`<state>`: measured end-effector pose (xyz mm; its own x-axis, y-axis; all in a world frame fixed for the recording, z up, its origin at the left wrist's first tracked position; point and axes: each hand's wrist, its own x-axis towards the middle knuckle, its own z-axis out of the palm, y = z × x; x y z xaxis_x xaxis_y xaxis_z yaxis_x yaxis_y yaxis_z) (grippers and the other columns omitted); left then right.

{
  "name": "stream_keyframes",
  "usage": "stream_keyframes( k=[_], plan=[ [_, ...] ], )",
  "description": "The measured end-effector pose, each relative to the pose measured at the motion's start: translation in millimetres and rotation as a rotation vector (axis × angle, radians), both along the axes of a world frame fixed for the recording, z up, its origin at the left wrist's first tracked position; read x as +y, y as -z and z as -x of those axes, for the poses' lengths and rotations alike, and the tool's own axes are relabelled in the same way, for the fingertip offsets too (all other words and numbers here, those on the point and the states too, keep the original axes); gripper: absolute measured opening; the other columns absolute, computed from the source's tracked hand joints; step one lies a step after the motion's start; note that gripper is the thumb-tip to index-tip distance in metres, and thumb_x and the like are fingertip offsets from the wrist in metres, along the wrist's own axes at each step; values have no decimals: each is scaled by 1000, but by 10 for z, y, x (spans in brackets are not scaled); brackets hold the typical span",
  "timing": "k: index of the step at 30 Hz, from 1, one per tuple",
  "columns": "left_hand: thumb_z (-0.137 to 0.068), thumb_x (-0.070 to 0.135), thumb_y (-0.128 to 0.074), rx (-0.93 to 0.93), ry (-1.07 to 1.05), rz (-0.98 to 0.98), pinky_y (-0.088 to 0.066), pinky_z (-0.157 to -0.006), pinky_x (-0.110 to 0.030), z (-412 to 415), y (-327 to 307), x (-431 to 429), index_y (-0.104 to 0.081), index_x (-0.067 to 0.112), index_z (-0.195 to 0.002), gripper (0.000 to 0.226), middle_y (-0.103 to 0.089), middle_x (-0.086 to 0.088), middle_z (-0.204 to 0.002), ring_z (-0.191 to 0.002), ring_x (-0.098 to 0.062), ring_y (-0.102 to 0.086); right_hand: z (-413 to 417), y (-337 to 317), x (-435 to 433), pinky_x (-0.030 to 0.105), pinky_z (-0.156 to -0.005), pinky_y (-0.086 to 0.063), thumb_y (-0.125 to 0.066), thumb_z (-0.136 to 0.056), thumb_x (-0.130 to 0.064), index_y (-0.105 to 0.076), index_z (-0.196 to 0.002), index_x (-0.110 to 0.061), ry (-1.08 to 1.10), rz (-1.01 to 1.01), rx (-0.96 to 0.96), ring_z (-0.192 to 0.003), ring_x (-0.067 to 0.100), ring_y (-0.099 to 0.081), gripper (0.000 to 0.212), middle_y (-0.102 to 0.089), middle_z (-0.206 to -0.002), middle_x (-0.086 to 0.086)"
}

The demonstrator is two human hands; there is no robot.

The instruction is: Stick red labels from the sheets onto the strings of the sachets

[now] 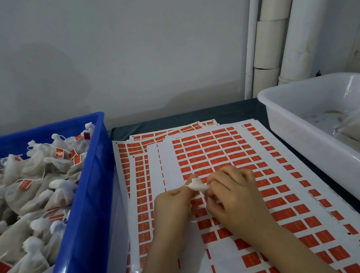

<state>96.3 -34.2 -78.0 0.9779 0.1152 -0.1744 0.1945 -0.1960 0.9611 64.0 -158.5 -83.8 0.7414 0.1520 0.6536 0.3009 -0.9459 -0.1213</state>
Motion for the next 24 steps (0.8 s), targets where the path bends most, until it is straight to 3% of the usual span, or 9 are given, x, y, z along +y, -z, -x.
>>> stream_keyframes(
  k=[3, 6, 8, 10, 14, 17, 21, 24],
  plan=[
    [-87, 35, -63, 25, 23, 146, -44, -55, -16, 47, -11, -22, -70, 23, -82, 14, -70, 6, -80, -76, -13, -65, 1, 4, 32, 32, -78, -48, -73, -72, -25, -70, -81, -18, 10, -27, 17, -84, 18, -65, 13, -70, -87, -3],
    [-87, 32, -62, -22, 64, 294, -50, -64, -20, 75, -40, -36, -73, 26, -80, 15, -74, 10, -79, -80, -13, -69, 12, 23, 55, 27, -82, -42, -65, -76, -25, -68, -79, -20, -37, -160, 67, -85, 14, -62, 8, -68, -88, -6],
    [-89, 31, -59, -54, 87, 312, -53, -69, -23, 74, -62, -35, -74, 27, -79, 18, -74, 12, -80, -82, -13, -69, 29, 19, 49, 20, -85, -40, -60, -81, -26, -66, -81, -24, -123, -367, 172, -89, 4, -56, 6, -62, -92, -18],
    [-91, 30, -56, -83, 128, 300, -54, -71, -24, 64, -70, -30, -75, 29, -77, 24, -74, 9, -82, -84, -14, -69, 52, -7, 31, 8, -79, -40, -55, -88, -34, -58, -82, -37, -169, -558, 299, -91, -5, -52, 7, -51, -91, -33],
    [-88, 41, -51, -80, 192, 281, -53, -64, -19, 67, -101, 4, -75, 36, -72, 28, -74, 11, -79, -77, -9, -71, 67, -53, -26, 1, -70, -43, -53, -85, -37, -51, -80, -42, -163, -767, 329, -89, -12, -53, 7, -58, -82, -26],
    [-83, 47, -51, -64, 214, 186, -49, -54, -12, 65, -102, 23, -72, 42, -62, 30, -71, 16, -69, -67, -1, -68, 76, -92, -26, 1, -68, -43, -51, -83, -39, -48, -80, -44, -131, -764, 313, -81, -6, -58, 6, -57, -81, -26],
    [-68, 54, -53, -76, 280, 107, -46, -51, -7, 63, -89, 33, -72, 31, -61, 31, -71, 13, -65, -62, -3, -67, 85, -65, -40, -2, -68, -41, -58, -87, -23, -51, -83, -38, -71, -721, 280, -75, -5, -57, 16, -55, -79, -27],
    [-79, 45, -62, -88, 323, 64, -44, -50, -5, 41, -72, 52, -72, 31, -61, 24, -70, 12, -63, -62, -2, -66, 77, -33, -49, -6, -68, -38, -60, -86, -17, -60, -88, -29, -49, -689, 224, -72, -8, -54, 12, -56, -81, -23]
  ],
)
